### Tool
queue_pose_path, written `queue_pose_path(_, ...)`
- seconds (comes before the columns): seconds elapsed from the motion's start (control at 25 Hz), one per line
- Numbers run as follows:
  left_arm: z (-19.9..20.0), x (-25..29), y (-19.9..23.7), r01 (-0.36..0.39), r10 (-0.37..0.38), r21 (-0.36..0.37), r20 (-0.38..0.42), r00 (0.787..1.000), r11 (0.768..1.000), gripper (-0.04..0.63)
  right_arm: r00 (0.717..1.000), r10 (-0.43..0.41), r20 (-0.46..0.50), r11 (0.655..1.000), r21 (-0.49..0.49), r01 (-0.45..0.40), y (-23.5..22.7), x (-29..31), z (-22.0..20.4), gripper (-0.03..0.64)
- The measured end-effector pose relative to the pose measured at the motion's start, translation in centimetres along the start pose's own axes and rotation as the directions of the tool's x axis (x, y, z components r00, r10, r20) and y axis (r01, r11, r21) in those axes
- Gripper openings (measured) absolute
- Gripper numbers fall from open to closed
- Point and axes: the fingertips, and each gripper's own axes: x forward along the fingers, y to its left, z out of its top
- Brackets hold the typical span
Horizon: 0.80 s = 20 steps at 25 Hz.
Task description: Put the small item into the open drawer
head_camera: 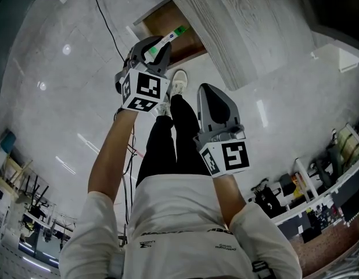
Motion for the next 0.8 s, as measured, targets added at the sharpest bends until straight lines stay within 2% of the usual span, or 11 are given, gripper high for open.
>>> queue_pose_path(0.6,3.6,-4.9,-0.7,-0.032,0.034,-0.024,0.063,0.997,0.999,0.051,0.998,-0.030,0.063,0.999,-0.026,0.032,1.7,-3.3,2.2,0.029)
queue_pose_path(0.8,5.6,-7.5,-1.1,-0.025,0.031,-0.061,0.111,0.993,0.998,0.034,0.996,-0.039,0.083,0.998,-0.044,0.043,2.5,-4.5,3.4,0.029)
